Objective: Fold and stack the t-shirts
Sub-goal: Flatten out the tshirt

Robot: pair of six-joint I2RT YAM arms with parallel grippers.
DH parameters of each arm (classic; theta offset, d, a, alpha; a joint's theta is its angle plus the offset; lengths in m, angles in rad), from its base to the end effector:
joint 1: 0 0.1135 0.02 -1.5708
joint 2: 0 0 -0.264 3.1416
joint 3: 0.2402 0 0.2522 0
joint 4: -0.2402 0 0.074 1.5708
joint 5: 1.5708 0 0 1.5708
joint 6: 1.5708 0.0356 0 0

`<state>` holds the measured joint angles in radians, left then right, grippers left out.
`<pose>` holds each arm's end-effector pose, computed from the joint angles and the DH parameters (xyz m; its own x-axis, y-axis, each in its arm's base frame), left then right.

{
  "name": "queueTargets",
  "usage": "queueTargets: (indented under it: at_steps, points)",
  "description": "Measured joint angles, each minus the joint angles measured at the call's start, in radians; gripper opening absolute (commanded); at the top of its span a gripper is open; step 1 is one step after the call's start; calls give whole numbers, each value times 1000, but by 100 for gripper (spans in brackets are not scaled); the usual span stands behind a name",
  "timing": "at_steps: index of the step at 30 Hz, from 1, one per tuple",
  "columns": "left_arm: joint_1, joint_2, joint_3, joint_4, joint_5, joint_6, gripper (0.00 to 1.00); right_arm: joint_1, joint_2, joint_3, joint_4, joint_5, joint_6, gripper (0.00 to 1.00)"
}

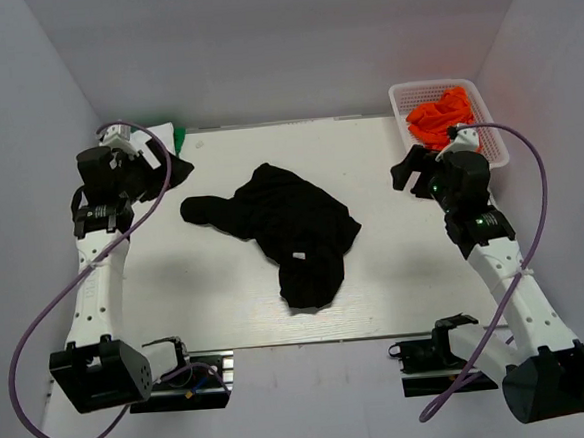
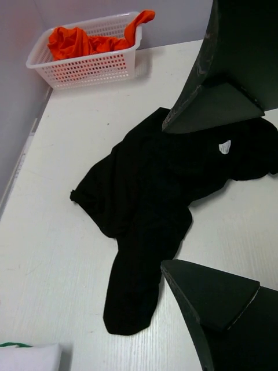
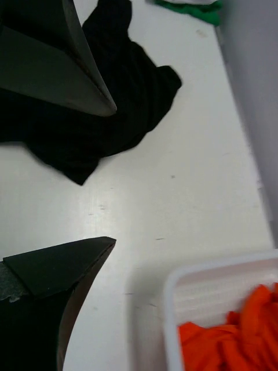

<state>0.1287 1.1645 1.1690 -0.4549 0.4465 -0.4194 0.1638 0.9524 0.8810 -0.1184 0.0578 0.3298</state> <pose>0.2557 0.0176 0.3709 -0.5042 -0.4356 -0.7457 0.0706 0.8398 -0.5383 0.2205 0.0344 0.3503 -0.2107 0.2929 -0.9326 -0.0408 0.9506 0.3077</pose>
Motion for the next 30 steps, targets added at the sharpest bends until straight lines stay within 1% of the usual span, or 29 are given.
queueTargets:
  at_steps: [2,4,5,7,8,10,12,14,18,21,23,25,28,30]
  points:
    - [-4,37,5,-3,-5,-7,100,0,19,-2,-62,-3,27,90]
    - [-7,98,17,-14,-29,-31,94,0,20,-16,-73,-13,37,90]
    - [-8,136,20,-18,-42,-46,89,0,20,-24,-70,-24,39,90]
    - [-10,232,33,-44,-58,-71,87,0,31,-43,-68,-55,41,90]
    - [-14,294,43,-54,-68,-84,84,0,45,-49,-69,-70,42,90]
    - [-15,404,48,-66,-79,-110,81,0,95,-52,-70,-100,44,90]
    - [-19,500,50,-76,-95,-132,81,1,160,-52,-73,-122,43,90]
    - [-30,568,51,-86,-108,-145,80,2,234,-51,-79,-137,35,90]
    - [-78,642,63,-98,-147,-159,80,16,388,-35,-129,-119,17,90]
    - [-124,687,106,-97,-175,-165,80,43,496,2,-159,-105,-10,90]
    - [-149,723,135,-91,-184,-166,79,68,560,39,-174,-106,-27,90]
    - [-167,760,149,-84,-193,-166,75,93,612,73,-172,-107,-35,90]
    - [-180,806,170,-88,-200,-172,75,132,682,130,-172,-84,-43,83]
    - [-181,812,182,-86,-221,-174,75,156,729,171,-177,-46,-48,82]
